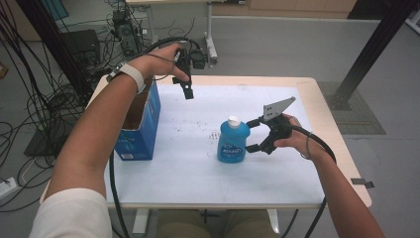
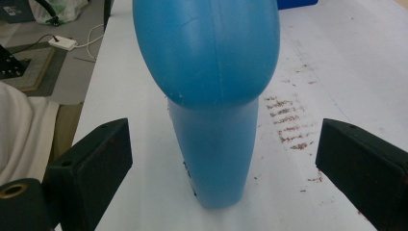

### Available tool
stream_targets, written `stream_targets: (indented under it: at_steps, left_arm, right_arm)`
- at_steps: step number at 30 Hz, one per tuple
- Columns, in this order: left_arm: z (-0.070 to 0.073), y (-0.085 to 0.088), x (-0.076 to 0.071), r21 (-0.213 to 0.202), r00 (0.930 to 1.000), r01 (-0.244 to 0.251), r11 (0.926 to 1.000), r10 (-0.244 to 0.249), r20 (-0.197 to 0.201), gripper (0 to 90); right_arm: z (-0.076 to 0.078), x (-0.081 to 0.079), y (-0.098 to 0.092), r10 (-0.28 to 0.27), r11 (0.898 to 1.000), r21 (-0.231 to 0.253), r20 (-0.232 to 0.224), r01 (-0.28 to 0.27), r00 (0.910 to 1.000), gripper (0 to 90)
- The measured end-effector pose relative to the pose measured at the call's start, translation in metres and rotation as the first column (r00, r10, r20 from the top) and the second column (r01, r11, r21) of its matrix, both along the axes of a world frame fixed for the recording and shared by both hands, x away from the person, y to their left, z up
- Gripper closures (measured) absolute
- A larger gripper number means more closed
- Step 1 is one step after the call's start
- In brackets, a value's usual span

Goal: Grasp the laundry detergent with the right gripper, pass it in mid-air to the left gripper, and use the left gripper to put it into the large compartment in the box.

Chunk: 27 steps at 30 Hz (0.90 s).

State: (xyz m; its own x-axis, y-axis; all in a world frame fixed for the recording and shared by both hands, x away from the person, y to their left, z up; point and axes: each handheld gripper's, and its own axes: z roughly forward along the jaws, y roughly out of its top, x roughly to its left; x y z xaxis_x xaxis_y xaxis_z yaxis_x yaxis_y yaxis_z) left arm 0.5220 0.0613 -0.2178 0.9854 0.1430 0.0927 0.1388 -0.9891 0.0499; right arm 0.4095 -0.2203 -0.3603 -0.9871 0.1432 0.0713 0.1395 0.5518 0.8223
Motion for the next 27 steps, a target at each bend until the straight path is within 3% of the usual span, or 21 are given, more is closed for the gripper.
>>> stream_targets:
  at_steps: [27]
  left_arm:
    - [0.0008,0.0006,-0.0002,0.003,1.0000,-0.001,1.0000,0.001,0.001,10.1]
  right_arm:
    - [-0.0013,-0.0011,0.0002,-0.001,1.000,0.003,-0.001,0.001,1.0000,5.5]
